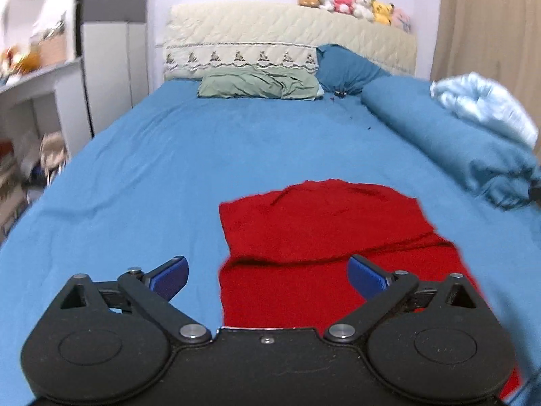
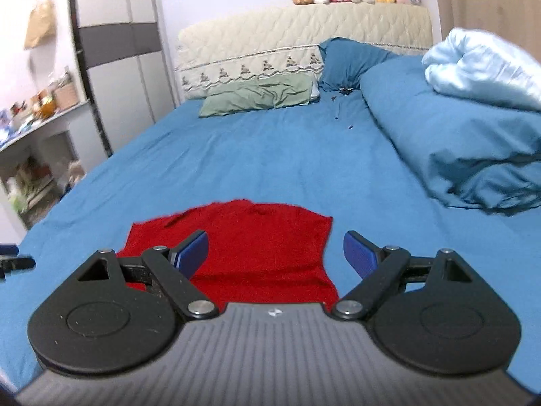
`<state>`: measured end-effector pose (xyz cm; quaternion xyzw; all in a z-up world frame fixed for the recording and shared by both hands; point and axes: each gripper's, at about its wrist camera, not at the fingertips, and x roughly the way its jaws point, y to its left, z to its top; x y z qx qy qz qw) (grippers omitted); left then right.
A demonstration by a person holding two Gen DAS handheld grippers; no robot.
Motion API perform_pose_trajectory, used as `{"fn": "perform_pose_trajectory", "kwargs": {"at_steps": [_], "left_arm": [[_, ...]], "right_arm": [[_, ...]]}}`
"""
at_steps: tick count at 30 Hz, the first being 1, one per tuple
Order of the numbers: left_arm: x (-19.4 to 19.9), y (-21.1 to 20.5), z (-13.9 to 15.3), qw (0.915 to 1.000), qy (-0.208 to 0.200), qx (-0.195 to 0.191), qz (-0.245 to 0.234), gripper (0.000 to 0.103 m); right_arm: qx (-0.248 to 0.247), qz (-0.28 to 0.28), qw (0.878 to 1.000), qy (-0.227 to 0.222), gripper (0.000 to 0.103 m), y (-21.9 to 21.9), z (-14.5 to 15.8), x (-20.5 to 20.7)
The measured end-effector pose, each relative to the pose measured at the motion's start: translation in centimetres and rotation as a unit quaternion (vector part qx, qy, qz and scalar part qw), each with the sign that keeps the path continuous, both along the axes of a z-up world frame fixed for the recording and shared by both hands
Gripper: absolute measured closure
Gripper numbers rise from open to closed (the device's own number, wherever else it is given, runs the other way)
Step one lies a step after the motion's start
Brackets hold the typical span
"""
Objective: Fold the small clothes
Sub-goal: 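Move both tools to the ribbed hem of the sweater, then grasp the hem with both tools and lift it toward the collar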
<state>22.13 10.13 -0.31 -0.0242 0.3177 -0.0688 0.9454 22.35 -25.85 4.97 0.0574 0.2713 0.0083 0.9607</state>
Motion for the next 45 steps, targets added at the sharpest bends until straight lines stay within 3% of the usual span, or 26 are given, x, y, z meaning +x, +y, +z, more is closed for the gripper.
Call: {"fn": "perform_pose_trajectory", "kwargs": {"at_steps": [3, 6, 11, 14, 18, 21, 29, 36, 39, 45], "left_arm": [[-4.1, 0.7, -0.2, 0.9997, 0.013, -0.017, 0.012, 0.001], [-7.3, 0.7, -1.8, 0.9990, 0.032, -0.022, 0.022, 0.001], [-10.8, 0.4, -6.1, 0.9959, 0.074, -0.034, 0.040, 0.002], [-12.2, 0.3, -9.4, 0.9924, 0.102, -0.038, 0.058, 0.009], [-12.9, 0.4, -12.7, 0.9884, 0.129, -0.042, 0.069, 0.028], [-13.0, 0.2, -13.8, 0.9879, 0.133, -0.038, 0.069, 0.032], [-12.8, -0.9, -14.6, 0.9899, 0.126, -0.009, 0.065, 0.044], [-12.8, -2.8, -15.4, 0.9906, 0.132, 0.018, 0.033, 0.079], [-12.5, -2.9, -15.5, 0.9899, 0.135, 0.013, 0.041, 0.090], [-12.7, -3.0, -15.2, 0.9899, 0.132, 0.017, 0.049, 0.095]], "right_arm": [[-0.007, 0.007, 1.000, 0.019, 0.000, -0.2, 1.2, -5.2], [-0.001, 0.008, 0.999, 0.046, 0.000, -0.6, -0.2, -9.6], [0.002, -0.003, 0.995, 0.096, 0.002, -0.9, -6.2, -15.0], [-0.007, -0.019, 0.992, 0.128, 0.004, -0.4, -10.3, -16.8], [0.002, -0.040, 0.987, 0.158, 0.015, 0.1, -14.8, -18.0], [0.022, -0.053, 0.984, 0.166, 0.022, 0.1, -17.2, -18.7], [0.012, -0.053, 0.982, 0.181, 0.027, 0.9, -19.2, -17.6], [0.001, -0.051, 0.981, 0.187, 0.031, 1.1, -19.8, -16.9], [-0.002, -0.047, 0.981, 0.186, 0.043, 1.2, -19.9, -16.8], [0.011, -0.046, 0.983, 0.177, 0.078, 0.7, -19.6, -17.0]]}}
